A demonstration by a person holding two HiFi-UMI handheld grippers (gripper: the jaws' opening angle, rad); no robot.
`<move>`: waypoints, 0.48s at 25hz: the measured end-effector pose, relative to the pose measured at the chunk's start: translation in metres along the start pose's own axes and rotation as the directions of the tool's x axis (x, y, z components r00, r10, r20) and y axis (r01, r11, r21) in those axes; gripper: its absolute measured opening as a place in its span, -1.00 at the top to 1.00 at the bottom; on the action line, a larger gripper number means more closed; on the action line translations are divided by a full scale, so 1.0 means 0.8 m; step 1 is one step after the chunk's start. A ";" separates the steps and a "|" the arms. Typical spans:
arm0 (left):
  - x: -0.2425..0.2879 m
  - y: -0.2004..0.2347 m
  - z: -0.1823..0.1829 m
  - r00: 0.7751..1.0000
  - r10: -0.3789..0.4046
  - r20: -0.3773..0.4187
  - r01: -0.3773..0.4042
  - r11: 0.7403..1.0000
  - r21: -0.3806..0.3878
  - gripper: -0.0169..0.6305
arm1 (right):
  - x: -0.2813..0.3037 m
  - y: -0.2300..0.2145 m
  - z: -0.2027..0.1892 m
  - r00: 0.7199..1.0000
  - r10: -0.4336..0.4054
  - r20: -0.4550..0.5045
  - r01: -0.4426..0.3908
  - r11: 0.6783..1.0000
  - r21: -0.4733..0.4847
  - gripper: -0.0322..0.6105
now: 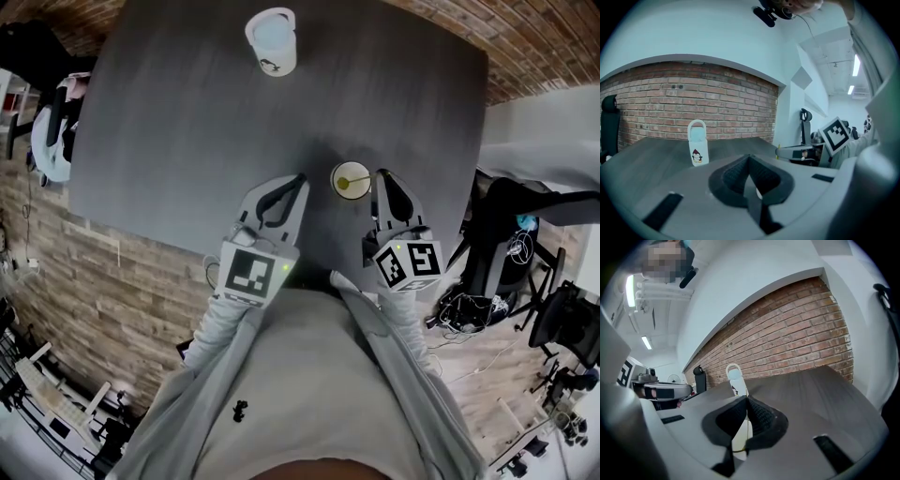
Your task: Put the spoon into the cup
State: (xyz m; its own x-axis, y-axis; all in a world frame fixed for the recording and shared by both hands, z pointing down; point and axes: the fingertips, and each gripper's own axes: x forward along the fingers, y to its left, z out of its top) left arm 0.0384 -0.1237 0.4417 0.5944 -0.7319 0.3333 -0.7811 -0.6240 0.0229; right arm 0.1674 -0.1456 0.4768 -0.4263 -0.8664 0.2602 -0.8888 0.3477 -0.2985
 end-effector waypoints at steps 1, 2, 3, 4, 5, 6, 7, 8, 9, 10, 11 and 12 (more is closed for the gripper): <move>0.001 -0.001 0.000 1.000 -0.001 0.001 0.001 1.000 -0.001 0.89 | 0.000 -0.001 -0.002 1.000 0.001 -0.002 -0.001 1.000 0.003 0.84; 0.003 -0.002 0.000 1.000 -0.002 0.002 0.002 1.000 -0.002 0.89 | 0.001 -0.003 -0.004 1.000 0.003 -0.004 -0.003 1.000 0.007 0.84; 0.004 -0.004 0.000 1.000 -0.003 0.003 0.003 1.000 -0.003 0.89 | 0.001 -0.004 -0.007 1.000 0.005 -0.005 -0.005 1.000 0.012 0.84; 0.005 -0.005 -0.001 1.000 -0.004 0.004 0.004 1.000 -0.004 0.89 | 0.002 -0.005 -0.008 1.000 0.006 -0.005 -0.006 1.000 0.018 0.84; 0.006 -0.006 0.000 1.000 -0.005 0.006 0.005 1.000 -0.005 0.89 | 0.003 -0.006 -0.010 1.000 0.008 -0.005 -0.008 1.000 0.023 0.84; 0.008 -0.006 0.000 1.000 -0.006 0.007 0.006 1.000 -0.006 0.89 | 0.004 -0.006 -0.012 1.000 0.009 -0.005 -0.009 1.000 0.028 0.84; 0.009 -0.007 0.000 1.000 -0.007 0.008 0.007 1.000 -0.006 0.89 | 0.005 -0.007 -0.013 1.000 0.010 -0.005 -0.009 0.999 0.031 0.84; 0.009 -0.007 0.001 1.000 -0.007 0.009 0.007 1.000 -0.005 0.89 | 0.006 -0.008 -0.014 1.000 0.008 -0.005 -0.008 0.999 0.035 0.84; 0.009 -0.008 0.002 1.000 -0.007 0.011 0.008 1.000 -0.005 0.89 | 0.006 -0.009 -0.014 1.000 0.006 -0.004 -0.006 0.999 0.037 0.84; 0.009 -0.008 0.002 1.000 -0.008 0.013 0.008 1.000 -0.004 0.89 | 0.007 -0.010 -0.015 1.000 0.004 -0.004 -0.003 0.999 0.039 0.84; 0.009 -0.008 0.003 1.000 -0.008 0.015 0.008 1.000 -0.004 0.89 | 0.007 -0.011 -0.015 1.000 0.001 -0.006 -0.001 0.999 0.038 0.84; 0.009 -0.009 0.004 1.000 -0.008 0.016 0.008 1.000 -0.004 0.89 | 0.008 -0.012 -0.015 1.000 0.001 -0.007 -0.001 0.999 0.035 0.84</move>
State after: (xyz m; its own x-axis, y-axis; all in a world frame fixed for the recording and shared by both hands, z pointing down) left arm 0.0487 -0.1256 0.4412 0.6033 -0.7315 0.3178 -0.7773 -0.6284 0.0294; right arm 0.1714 -0.1501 0.4926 -0.4282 -0.8634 0.2668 -0.8822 0.3354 -0.3304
